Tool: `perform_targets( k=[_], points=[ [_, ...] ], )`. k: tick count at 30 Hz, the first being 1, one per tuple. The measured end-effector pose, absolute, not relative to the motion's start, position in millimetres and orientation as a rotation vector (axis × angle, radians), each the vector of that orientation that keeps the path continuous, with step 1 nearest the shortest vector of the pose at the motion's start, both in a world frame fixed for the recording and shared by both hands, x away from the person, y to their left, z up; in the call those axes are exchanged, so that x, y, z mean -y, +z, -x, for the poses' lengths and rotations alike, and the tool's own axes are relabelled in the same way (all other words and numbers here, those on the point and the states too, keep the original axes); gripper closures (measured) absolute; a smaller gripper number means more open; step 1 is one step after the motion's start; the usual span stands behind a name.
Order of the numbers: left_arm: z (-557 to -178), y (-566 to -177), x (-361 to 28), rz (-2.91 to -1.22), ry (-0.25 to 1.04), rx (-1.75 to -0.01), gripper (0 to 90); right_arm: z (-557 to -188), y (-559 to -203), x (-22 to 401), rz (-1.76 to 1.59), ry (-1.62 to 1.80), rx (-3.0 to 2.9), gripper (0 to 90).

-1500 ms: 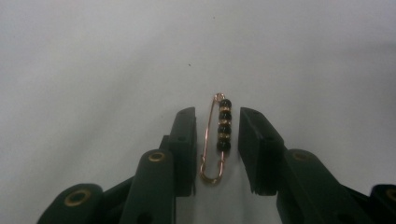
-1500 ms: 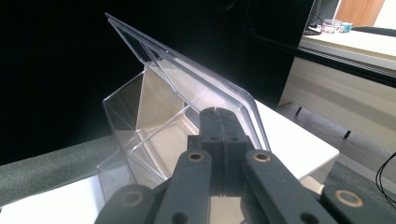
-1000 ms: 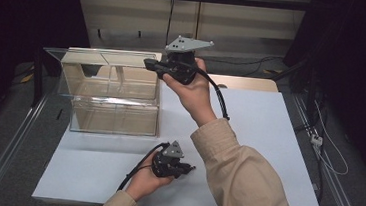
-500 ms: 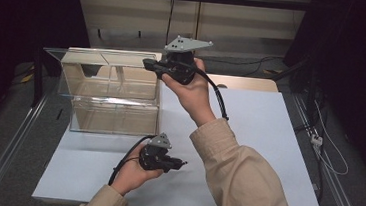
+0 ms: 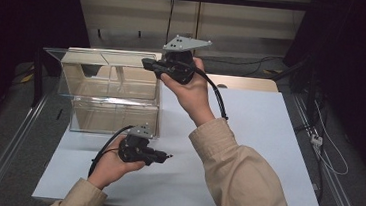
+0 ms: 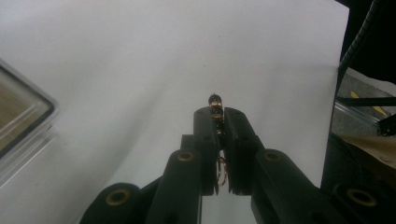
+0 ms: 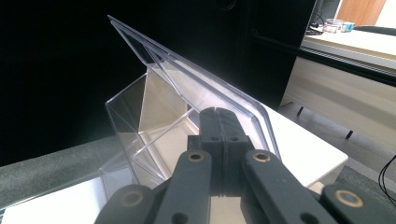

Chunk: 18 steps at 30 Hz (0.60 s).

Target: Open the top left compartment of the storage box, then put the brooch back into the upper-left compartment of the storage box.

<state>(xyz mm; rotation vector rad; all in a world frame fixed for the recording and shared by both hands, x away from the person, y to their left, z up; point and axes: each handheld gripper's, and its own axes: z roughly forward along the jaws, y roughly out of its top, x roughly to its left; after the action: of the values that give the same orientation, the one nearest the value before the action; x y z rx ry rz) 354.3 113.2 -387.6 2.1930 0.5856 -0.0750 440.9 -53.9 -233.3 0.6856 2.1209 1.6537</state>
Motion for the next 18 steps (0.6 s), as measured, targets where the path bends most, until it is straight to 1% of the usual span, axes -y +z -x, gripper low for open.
perform_targets(
  k=[3,18],
  points=[
    [-356,-384,-119,-2.181,-0.083,-0.604,84.5,-441,-233,54,-0.686,1.655,-2.121,90.0],
    [-363,-357,-152,-2.208,-0.011,-0.638,84.6,-441,-234,54,-0.687,1.658,-2.121,90.0]
  ],
)
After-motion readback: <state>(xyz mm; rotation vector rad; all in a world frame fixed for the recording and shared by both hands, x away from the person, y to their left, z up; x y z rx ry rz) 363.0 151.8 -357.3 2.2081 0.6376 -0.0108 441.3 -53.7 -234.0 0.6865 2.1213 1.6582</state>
